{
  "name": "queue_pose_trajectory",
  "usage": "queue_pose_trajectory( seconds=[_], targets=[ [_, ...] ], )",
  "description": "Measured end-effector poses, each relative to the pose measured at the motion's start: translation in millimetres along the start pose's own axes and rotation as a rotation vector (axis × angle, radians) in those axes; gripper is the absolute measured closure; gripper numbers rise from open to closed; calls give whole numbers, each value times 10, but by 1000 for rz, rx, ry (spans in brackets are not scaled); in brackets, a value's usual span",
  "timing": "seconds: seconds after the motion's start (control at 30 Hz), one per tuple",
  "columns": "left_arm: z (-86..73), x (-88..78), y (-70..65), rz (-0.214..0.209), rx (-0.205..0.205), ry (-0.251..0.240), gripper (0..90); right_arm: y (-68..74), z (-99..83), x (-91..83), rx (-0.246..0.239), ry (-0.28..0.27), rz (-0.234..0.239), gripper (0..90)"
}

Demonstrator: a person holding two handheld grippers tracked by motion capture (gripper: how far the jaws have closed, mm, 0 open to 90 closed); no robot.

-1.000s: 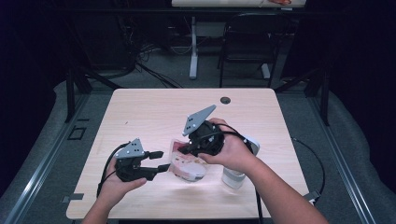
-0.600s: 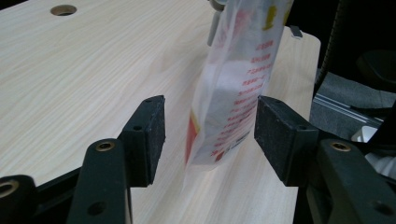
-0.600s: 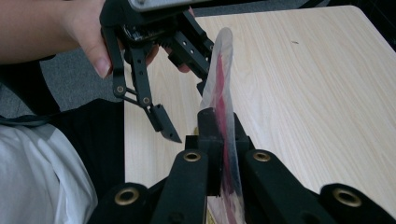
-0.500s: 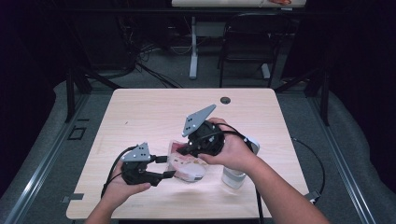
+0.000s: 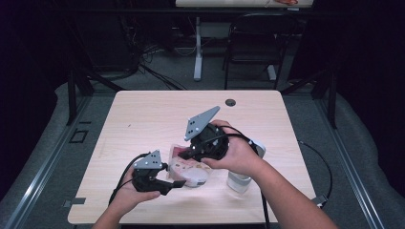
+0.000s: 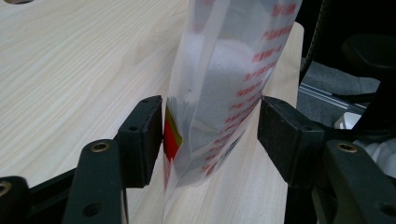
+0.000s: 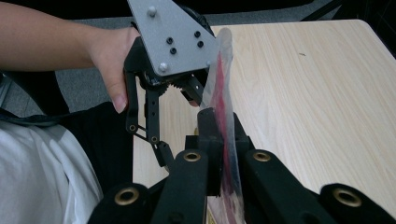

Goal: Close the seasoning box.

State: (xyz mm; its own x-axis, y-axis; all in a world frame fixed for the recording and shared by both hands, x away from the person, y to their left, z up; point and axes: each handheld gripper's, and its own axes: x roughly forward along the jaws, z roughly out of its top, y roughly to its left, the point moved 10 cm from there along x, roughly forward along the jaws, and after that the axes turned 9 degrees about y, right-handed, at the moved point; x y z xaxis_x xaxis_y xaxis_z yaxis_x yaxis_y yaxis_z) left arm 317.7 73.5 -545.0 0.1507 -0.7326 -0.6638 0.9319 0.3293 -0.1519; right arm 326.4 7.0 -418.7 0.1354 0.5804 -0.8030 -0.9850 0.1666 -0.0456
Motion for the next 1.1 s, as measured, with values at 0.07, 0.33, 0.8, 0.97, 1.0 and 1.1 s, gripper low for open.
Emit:
queue_pose_trajectory(
  seconds=[0.07, 0.33, 0.8, 0.97, 1.0, 1.1],
  targets=[
    [-2, 18, 2, -7, -8, -9, 400, 4, 3, -3, 1, -1, 1, 895],
    [-39, 111, -21, -14, 8, 14, 389, 18, 17, 2, -1, -7, 6, 896],
    [-68, 204, -31, -22, 6, 12, 376, 37, 51, -33, -9, -14, 3, 896],
    [-80, 228, -27, -27, -1, 9, 376, 32, 59, -58, -8, -20, 0, 896],
    [-82, 230, -27, -28, -2, 10, 377, 30, 57, -60, -8, -19, -2, 896],
    [-89, 234, -29, -30, 0, 11, 393, 27, 53, -62, -9, -21, -1, 896]
  ],
)
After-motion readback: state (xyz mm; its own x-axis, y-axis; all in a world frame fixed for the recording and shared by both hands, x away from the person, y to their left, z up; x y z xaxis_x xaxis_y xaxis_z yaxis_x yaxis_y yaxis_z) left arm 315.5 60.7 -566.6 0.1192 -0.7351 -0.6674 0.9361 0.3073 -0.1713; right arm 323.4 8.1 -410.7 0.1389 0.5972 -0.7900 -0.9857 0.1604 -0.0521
